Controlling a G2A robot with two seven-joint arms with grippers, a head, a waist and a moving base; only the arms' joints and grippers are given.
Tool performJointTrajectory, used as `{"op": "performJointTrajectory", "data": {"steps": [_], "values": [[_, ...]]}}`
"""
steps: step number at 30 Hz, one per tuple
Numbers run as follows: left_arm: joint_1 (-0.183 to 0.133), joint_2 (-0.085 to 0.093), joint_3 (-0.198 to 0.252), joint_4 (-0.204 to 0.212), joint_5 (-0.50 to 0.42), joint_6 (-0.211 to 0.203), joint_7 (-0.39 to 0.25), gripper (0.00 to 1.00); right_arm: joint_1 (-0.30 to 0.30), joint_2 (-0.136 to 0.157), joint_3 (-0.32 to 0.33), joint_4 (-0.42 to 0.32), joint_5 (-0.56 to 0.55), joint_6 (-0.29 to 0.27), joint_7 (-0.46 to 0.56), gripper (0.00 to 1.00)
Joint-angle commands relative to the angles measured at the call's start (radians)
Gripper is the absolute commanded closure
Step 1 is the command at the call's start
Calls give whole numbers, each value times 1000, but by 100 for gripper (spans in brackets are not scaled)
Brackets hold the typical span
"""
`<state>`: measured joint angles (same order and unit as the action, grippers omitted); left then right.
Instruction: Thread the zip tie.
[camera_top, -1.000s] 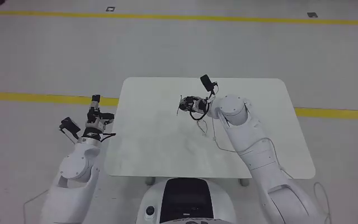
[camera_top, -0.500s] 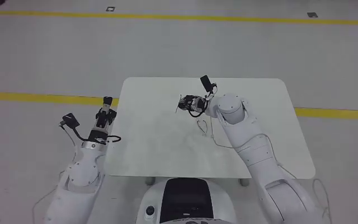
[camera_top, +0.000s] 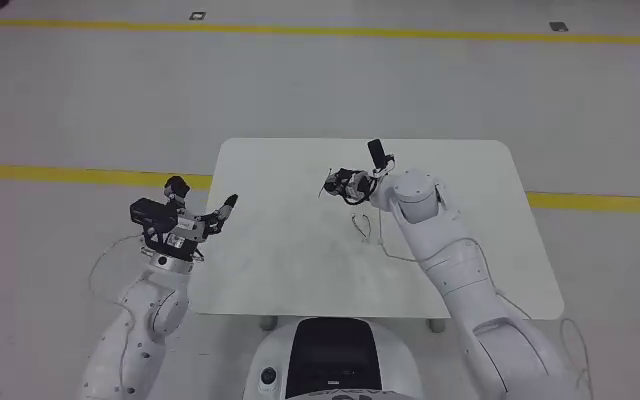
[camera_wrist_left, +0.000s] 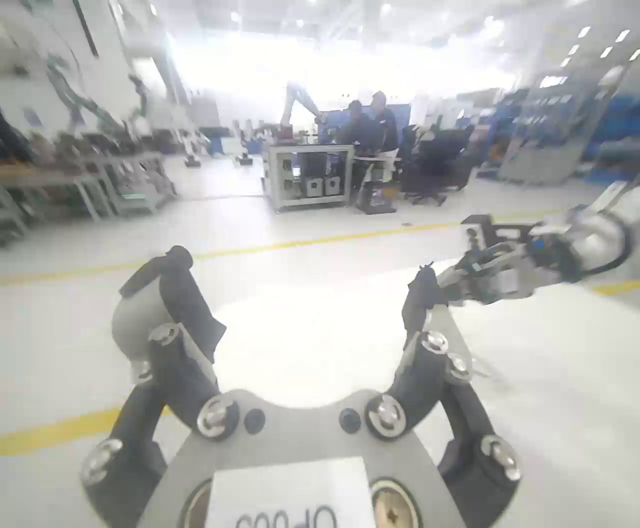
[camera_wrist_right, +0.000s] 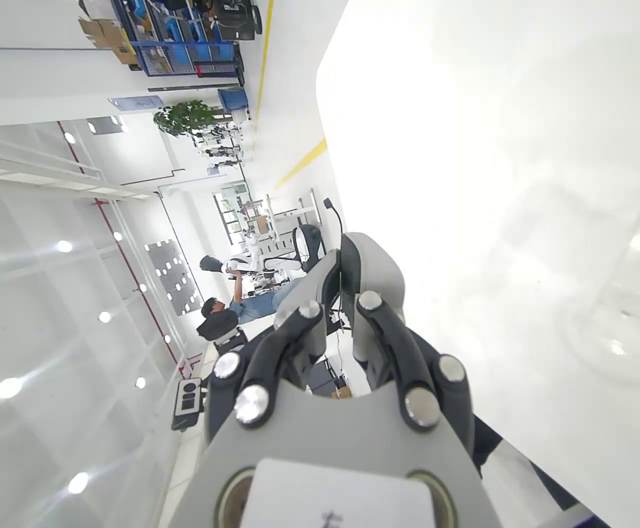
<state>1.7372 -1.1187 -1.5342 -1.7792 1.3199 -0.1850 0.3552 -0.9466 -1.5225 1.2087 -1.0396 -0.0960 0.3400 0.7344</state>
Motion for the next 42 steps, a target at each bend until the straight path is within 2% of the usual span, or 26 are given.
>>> {"op": "performJointTrajectory", "data": {"steps": [1, 4, 7, 8, 9, 10, 13, 15, 16, 17, 20, 21, 28, 30, 33, 37, 38, 40, 42], "values": [[0, 0, 0, -1, -1, -6, -22, 0, -1, 0, 0, -1, -1, 0, 0, 100], [-2, 1, -1, -3, 18, -4, -25, 0, -1, 0, 0, -1, -1, 0, 0, 100], [-13, 7, 23, -11, 215, 12, -3, 0, -12, -1, -9, -14, 9, 0, -27, 100], [-18, 8, 30, -8, 250, 19, 1, 0, -11, -2, -10, -10, 14, 0, -35, 100], [-24, 15, 37, -5, 250, 27, -2, 0, -8, -3, -11, -4, 21, 0, -42, 100], [-32, 29, 44, -4, 250, 36, -18, 0, -3, -4, -16, -1, 26, 0, -45, 100], [-58, 104, 106, 1, 250, 91, -59, 0, 13, -10, -30, 18, 39, 0, -74, 100], [-88, 173, 169, 22, 250, 164, -65, 0, 25, -14, -35, 32, 55, 0, -90, 100], [-104, 205, 208, 34, 250, 201, -61, 0, 30, -16, -38, 39, 64, 0, -94, 100], [-130, 248, 267, 51, 250, 251, -44, 0, 37, -19, -42, 52, 81, 0, -98, 100], [-200, 333, 415, 95, 250, 365, 2, 0, 56, -27, -60, 83, 104, 0, -99, 100], [-208, 341, 429, 101, 250, 386, 5, 0, 56, -27, -60, 83, 104, 0, -99, 100], [-208, 341, 429, 101, 250, 386, 5, 0, 53, -27, -60, 82, 104, -2, -103, 100], [-218, 342, 437, 103, 250, 373, 7, 0, 42, -27, -64, 68, 110, -1, -116, 100], [-270, 370, 494, 123, 250, 356, 10, 0, 44, -30, -76, 63, 120, 0, -120, 100], [-385, 436, 656, 142, 250, 382, -33, 0, 69, -40, -109, 87, 133, 0, -126, 100], [-427, 457, 715, 147, 250, 392, -53, 0, 80, -44, -122, 100, 137, 0, -128, 100], [-495, 487, 806, 150, 250, 415, -83, 0, 95, -51, -136, 123, 155, 0, -133, 100], [-574, 518, 916, 154, 250, 452, -108, 0, 114, -60, -156, 157, 178, 0, -132, 100]]}}
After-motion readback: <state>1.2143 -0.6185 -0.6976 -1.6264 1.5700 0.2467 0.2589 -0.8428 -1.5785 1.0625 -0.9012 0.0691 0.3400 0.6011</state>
